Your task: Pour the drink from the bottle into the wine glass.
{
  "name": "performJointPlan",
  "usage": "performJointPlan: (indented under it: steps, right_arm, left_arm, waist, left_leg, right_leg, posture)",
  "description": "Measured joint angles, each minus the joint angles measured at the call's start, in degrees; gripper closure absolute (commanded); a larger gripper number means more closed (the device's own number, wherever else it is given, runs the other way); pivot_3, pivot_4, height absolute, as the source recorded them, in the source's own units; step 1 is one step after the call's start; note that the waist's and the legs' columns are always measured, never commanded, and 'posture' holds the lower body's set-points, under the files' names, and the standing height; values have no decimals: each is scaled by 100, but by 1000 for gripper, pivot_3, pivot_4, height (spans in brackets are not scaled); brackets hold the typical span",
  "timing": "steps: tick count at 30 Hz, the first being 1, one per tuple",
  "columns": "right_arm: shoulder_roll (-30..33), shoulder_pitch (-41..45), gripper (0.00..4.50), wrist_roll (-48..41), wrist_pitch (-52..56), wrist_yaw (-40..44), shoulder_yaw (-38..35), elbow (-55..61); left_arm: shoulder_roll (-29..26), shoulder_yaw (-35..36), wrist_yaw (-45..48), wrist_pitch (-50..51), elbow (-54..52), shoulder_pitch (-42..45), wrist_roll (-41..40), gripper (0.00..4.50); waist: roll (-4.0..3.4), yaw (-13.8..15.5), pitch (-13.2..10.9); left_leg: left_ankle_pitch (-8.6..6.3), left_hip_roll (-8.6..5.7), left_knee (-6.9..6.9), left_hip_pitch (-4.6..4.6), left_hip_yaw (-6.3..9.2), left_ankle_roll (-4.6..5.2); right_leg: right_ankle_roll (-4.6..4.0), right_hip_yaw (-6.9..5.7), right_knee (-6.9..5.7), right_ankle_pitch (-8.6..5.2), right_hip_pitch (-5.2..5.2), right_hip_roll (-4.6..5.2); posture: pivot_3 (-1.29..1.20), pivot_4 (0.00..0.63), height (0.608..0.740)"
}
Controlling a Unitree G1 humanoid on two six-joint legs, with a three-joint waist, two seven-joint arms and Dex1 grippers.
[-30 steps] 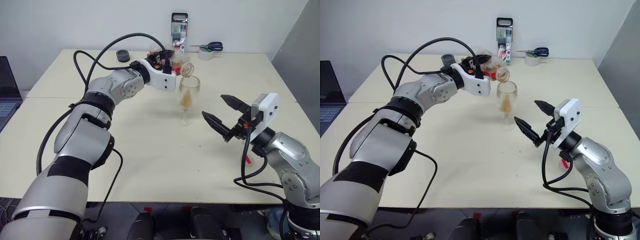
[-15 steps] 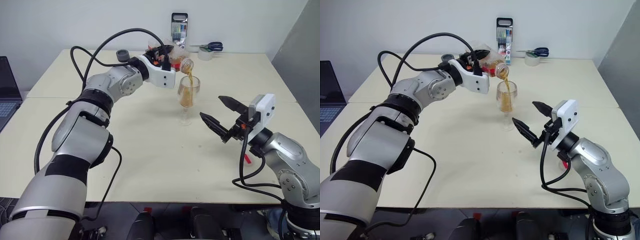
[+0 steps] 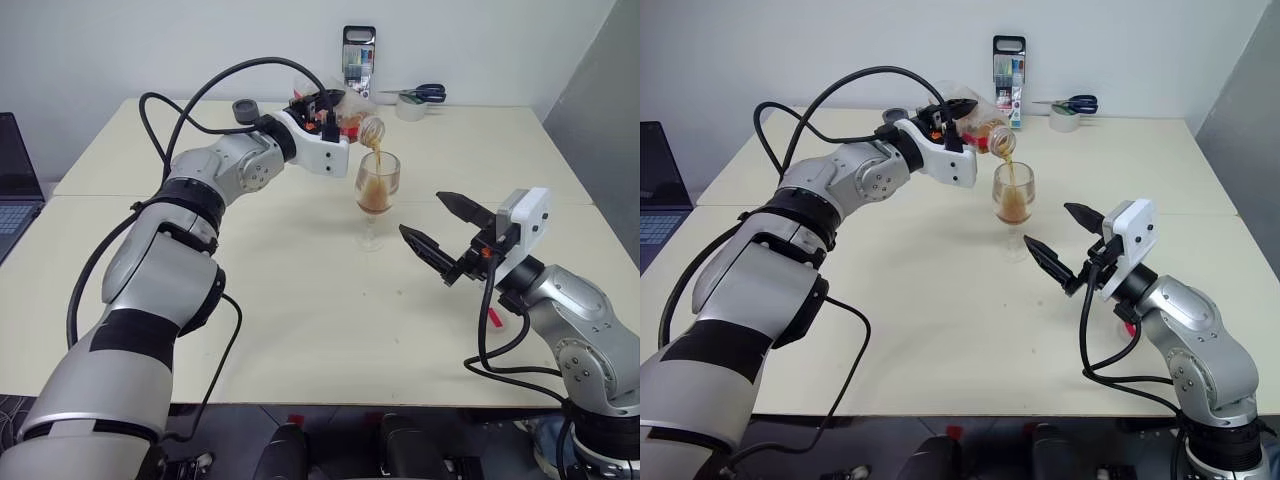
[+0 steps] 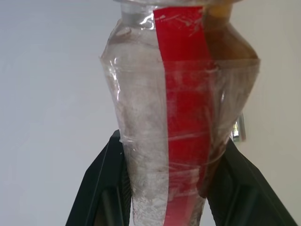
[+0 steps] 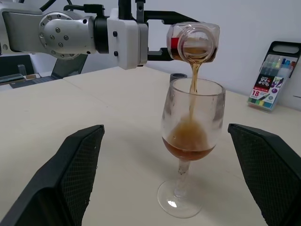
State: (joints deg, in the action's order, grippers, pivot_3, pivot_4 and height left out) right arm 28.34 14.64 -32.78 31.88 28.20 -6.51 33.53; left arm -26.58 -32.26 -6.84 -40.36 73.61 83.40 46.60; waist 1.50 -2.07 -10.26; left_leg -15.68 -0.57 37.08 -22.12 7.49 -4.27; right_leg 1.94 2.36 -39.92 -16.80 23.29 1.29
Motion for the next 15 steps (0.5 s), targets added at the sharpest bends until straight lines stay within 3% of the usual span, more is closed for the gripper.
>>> performJointPlan:
  steps: [15]
  right_arm:
    - [1, -20, 0, 3, 0, 13, 3, 0]
  left_arm:
    - [0, -3, -23, 60, 37, 56, 84, 2819]
  waist:
    - [0, -1, 0]
  left_leg:
    - [1, 0, 0, 0, 0, -1]
  right_leg:
    - [0, 0, -1, 0, 0, 0]
  posture:
    - [0, 150, 740]
